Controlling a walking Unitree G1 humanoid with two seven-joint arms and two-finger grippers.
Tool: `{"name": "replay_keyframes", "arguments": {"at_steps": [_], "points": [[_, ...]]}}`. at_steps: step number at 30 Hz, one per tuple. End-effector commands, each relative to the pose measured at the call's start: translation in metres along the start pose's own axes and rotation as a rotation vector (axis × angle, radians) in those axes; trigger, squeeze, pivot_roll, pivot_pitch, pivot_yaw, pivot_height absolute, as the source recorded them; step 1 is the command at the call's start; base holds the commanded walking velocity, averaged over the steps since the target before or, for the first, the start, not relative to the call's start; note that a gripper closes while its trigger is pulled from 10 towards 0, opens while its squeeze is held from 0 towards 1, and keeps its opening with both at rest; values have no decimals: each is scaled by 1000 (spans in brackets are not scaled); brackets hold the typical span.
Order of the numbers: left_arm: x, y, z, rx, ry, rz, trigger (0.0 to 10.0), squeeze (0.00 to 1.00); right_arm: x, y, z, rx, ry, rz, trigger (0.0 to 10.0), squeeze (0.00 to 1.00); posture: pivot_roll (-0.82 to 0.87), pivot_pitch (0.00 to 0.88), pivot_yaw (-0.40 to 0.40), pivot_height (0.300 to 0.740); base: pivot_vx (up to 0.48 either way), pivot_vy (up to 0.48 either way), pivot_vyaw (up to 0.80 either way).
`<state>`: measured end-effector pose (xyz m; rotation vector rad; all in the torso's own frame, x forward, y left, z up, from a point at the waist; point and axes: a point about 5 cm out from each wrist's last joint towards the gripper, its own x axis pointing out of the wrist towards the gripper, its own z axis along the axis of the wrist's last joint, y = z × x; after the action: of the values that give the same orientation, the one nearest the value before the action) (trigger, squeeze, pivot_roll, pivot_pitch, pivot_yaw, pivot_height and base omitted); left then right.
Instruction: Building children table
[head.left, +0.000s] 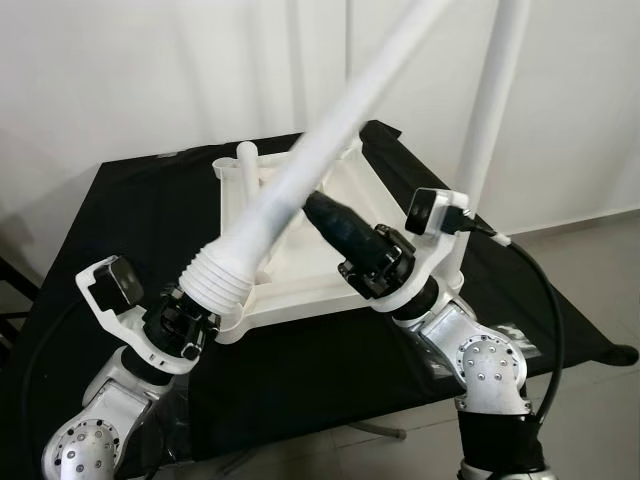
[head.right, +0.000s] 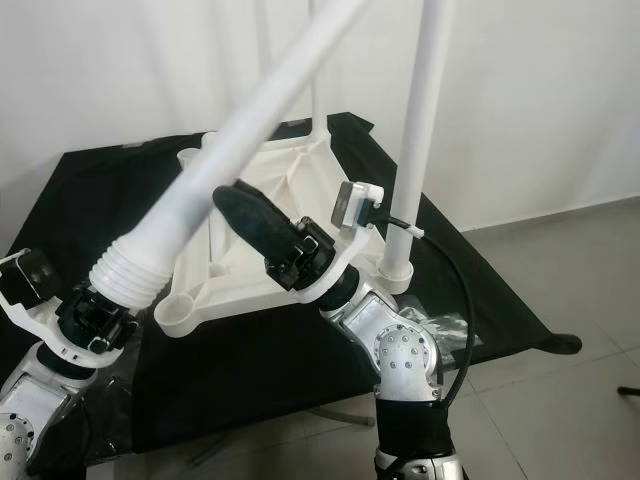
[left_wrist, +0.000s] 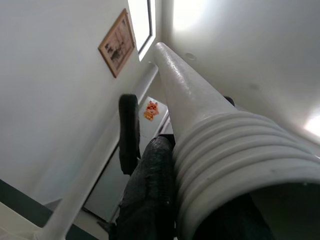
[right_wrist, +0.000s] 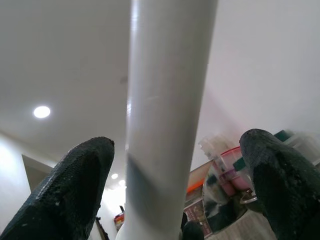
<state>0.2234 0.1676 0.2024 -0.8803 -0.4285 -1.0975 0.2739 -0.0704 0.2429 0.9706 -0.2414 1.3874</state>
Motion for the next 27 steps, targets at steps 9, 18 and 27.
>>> {"name": "replay_keyframes", "arguments": {"at_steps": [9, 18, 27], "points": [[-1, -9, -19, -92, 71, -65, 10000, 0, 19, 9, -11, 39, 86, 77, 10000, 0, -79, 0, 18, 740, 0, 0, 0], [6, -11, -30, -128, 85, -95, 10000, 0, 24, 5, -19, 56, 86, 64, 0, 0, -79, 0, 13, 740, 0, 0, 0], [4, -10, -38, -151, 111, -89, 10000, 0, 25, 7, -14, 63, 65, 80, 0, 0, -85, 0, 16, 740, 0, 0, 0]]}}
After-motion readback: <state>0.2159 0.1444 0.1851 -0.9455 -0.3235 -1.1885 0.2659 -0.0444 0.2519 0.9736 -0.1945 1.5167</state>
